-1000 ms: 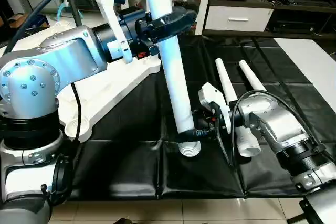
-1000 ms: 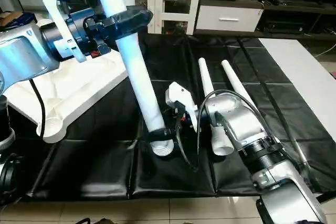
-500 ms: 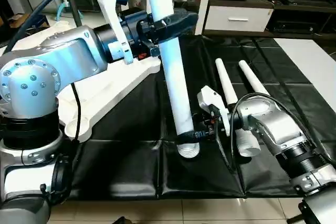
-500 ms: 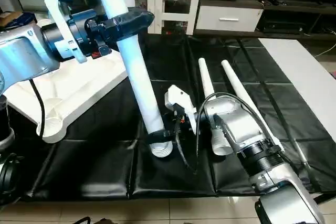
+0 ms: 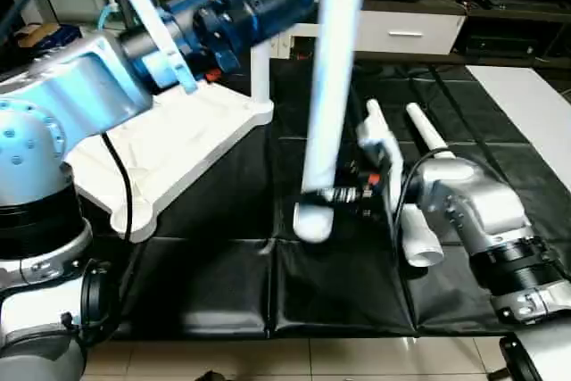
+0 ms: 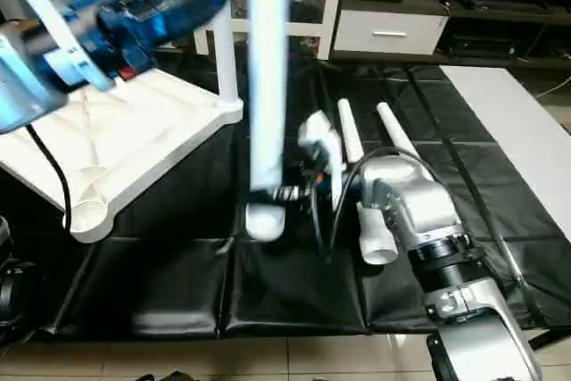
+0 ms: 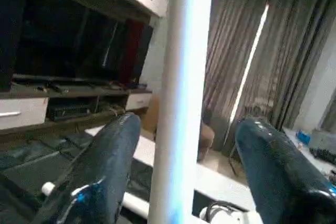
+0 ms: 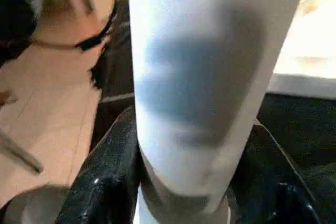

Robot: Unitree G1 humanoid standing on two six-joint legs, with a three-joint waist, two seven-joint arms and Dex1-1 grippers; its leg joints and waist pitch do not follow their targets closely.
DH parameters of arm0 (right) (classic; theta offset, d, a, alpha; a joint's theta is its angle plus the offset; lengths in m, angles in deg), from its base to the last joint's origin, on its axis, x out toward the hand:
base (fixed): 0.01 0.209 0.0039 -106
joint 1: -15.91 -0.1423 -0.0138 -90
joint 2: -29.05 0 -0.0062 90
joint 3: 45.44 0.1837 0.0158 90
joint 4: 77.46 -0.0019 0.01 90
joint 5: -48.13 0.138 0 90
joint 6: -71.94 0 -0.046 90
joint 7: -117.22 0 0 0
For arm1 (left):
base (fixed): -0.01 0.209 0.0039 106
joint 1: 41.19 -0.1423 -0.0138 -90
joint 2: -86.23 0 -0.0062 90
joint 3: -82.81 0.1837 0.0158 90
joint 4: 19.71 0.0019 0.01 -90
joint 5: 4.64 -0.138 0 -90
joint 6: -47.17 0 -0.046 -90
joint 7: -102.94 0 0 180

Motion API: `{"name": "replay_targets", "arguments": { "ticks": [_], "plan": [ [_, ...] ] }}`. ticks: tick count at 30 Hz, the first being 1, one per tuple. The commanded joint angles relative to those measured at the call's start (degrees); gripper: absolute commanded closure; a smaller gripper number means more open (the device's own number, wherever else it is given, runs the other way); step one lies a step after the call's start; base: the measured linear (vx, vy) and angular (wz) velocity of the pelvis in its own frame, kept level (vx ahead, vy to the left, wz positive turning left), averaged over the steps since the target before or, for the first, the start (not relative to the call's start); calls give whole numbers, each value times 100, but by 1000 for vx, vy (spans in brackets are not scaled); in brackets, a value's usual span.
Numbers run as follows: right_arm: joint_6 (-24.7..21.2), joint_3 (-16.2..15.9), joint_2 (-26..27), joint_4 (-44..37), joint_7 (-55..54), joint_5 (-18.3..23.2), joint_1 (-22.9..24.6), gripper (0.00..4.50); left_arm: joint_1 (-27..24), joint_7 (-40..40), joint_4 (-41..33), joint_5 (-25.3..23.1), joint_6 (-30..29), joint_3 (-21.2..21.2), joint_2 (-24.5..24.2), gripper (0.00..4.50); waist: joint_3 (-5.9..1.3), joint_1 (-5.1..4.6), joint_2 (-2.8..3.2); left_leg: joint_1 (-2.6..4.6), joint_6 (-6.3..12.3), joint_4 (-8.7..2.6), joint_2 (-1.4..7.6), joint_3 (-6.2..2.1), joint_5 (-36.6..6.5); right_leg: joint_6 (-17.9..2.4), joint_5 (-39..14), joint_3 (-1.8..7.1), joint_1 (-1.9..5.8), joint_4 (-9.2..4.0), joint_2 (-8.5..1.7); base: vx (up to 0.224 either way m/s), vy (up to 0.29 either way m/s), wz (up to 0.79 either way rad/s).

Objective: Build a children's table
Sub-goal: Pick table leg, then move to table

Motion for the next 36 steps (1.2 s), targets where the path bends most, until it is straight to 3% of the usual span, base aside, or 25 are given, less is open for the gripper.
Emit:
{"name": "replay_targets", "arguments": {
  "ticks": [1,3,4,5,6,7,8,9,11,12,13,14,16,17,21,26,28,29,31,32,34,35,36],
  "plan": [
    [411,294,87,-202,-714,-223,-26,264,-233,-462,-114,-498,251,-185,-41,81,-401,1,98,104,-243,-462,98,-21,-1095,-1479,-894,84,286,-344,-189,0,0,0],
    [555,328,131,-207,-904,-330,-8,264,-309,-564,-152,-649,312,-203,-71,70,-399,-35,66,85,-272,-465,93,-19,-1086,-1385,-959,78,298,-356,-181,0,0,0],
    [658,415,262,-234,-1563,-607,-1,264,-617,-916,-246,-1222,611,-225,-81,70,-411,-26,88,114,-276,-458,93,-14,-1115,-1347,-1029,86,279,-361,-182,0,0,0],
    [753,479,390,-356,-2169,-867,44,264,-1022,-1266,-368,-1877,907,-189,-144,70,-377,-92,67,37,-326,-495,100,-30,-1022,-1215,-1060,74,310,-381,-175,0,0,0],
    [786,499,434,-409,-2372,-955,63,264,-1171,-1385,-413,-2111,1009,-171,-171,70,-402,-70,91,77,-342,-480,103,-38,-1050,-1148,-1166,75,296,-387,-186,0,0,0],
    [723,647,690,-988,-3097,-1187,241,264,-1890,-1843,-707,-2891,1381,-96,-210,70,-400,-93,75,88,-342,-475,101,-21,-1079,-1086,-1232,89,283,-403,-178,0,0,0],
    [724,705,777,-1149,-3320,-1257,287,264,-2133,-1929,-844,-3131,1551,-32,-205,70,-404,-123,75,36,-360,-499,105,-36,-924,-913,-1204,92,324,-396,-186,0,0,0],
    [746,793,930,-1284,-3875,-1500,329,264,-2511,-2155,-1068,-3406,1651,103,-162,70,-422,-129,134,72,-383,-493,117,-44,-856,-857,-1130,93,270,-394,-179,0,0,0],
    [745,833,1044,-1357,-4306,-1668,367,264,-2848,-2378,-1245,-3669,1716,293,-147,70,-441,-139,161,105,-417,-492,103,-35,-843,-945,-898,80,228,-376,-132,0,0,0],
    [934,894,1162,-1440,-4483,-1684,469,264,-3129,-2576,-1406,-3759,1806,397,103,70,-424,-113,167,143,-418,-498,114,-21,-1018,-994,-888,81,183,-393,-114,0,0,0],
    [1004,898,1222,-1511,-4609,-1729,551,264,-3307,-2676,-1493,-3904,1905,551,189,70,-424,-111,167,130,-420,-511,133,-30,-1062,-1025,-825,83,205,-379,-133,0,0,0],
    [1028,1023,1450,-1662,-4930,-1671,758,264,-3665,-2860,-1667,-4333,2218,1004,307,70,-398,-81,164,129,-408,-533,135,-27,-1262,-971,-888,80,194,-415,-131,0,0,0],
    [964,1080,1598,-1768,-5096,-1590,940,264,-3894,-2895,-1739,-4743,2524,1399,304,70,-383,-84,164,96,-375,-566,140,-41,-1401,-871,-1047,86,212,-436,-146,0,0,0],
    [884,1102,1650,-1776,-5102,-1516,1039,264,-3976,-2891,-1710,-4954,2750,1564,301,70,-385,-73,190,138,-403,-572,135,-49,-1625,-759,-1284,88,170,-458,-134,0,0,0],
    [642,1077,1729,-1742,-5215,-1532,1327,264,-4223,-3060,-1450,-5741,3382,1977,406,70,-356,-124,165,104,-476,-603,109,-83,-1994,-510,-1673,97,176,-525,-128,0,0,0],
    [513,998,1652,-1823,-4877,-1336,1610,264,-4247,-3018,-1430,-5718,3356,2027,605,70,-340,-208,135,87,-454,-596,90,-95,-2156,-473,-2038,106,149,-554,-145,0,0,0],
    [465,963,1598,-1872,-4775,-1298,1740,264,-4309,-3026,-1399,-5728,3458,2015,673,70,-341,-213,107,63,-346,-580,77,-72,-2105,-451,-2155,126,159,-584,-175,0,0,0],
    [465,938,1555,-1925,-4722,-1274,1832,264,-4369,-3051,-1368,-5803,3532,2034,684,70,-359,-193,75,19,-86,-535,45,-20,-1907,-486,-2325,186,180,-627,-263,0,0,0],
    [421,879,1484,-2028,-4636,-1239,1921,264,-4477,-3040,-1307,-5978,3757,2046,708,70,-369,-174,46,-26,161,-492,24,7,-1661,-534,-2403,247,211,-660,-343,0,0,0],
    [405,794,1399,-2110,-4563,-1291,1999,264,-4588,-3021,-1271,-6062,3890,2029,807,70,-394,-101,34,-132,637,-328,-2,-7,-1223,-541,-2603,415,300,-765,-610,0,0,0],
    [384,781,1388,-2125,-4565,-1311,2019,264,-4624,-3018,-1260,-6098,3935,2030,829,70,-419,-1,41,-155,962,-99,28,-95,-924,-622,-2759,621,341,-868,-938,2,35,2],
    [372,795,1398,-2137,-4572,-1290,2035,264,-4658,-3010,-1260,-6127,3958,2043,839,70,-434,54,66,-203,1161,-29,99,-209,-681,-804,-2706,690,367,-888,-1065,9,109,4],
    [379,815,1411,-2148,-4594,-1279,2046,264,-4700,-2995,-1268,-6193,4003,2080,830,70,-417,38,86,-205,1333,-115,103,-225,-639,-934,-2582,588,326,-862,-966,9,109,4]
  ]
}}
